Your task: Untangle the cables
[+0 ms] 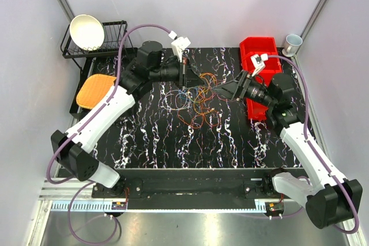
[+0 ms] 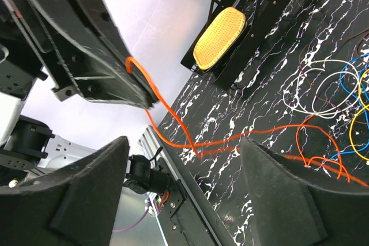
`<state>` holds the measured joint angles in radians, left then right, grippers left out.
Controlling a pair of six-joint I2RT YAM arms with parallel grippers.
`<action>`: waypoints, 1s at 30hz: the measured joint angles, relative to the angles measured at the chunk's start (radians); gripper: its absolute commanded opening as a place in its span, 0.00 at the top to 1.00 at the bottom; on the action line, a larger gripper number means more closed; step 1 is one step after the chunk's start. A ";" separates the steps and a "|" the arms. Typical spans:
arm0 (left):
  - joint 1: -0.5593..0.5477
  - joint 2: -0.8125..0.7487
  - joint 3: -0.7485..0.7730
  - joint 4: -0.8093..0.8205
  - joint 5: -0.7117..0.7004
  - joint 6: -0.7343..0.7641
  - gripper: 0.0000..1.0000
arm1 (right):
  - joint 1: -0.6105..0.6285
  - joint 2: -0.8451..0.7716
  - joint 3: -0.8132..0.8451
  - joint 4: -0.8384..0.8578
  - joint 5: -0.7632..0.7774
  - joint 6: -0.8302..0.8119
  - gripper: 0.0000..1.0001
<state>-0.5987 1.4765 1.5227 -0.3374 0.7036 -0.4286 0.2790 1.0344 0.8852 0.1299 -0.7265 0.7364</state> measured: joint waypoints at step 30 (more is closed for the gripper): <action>-0.051 -0.121 -0.387 0.055 -0.264 0.017 0.01 | 0.016 -0.010 0.147 -0.223 0.151 -0.067 1.00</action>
<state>-0.6495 1.3552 1.1355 -0.2821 0.4397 -0.4114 0.2947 1.0248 1.0321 -0.0929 -0.5758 0.6697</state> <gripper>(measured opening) 0.987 0.012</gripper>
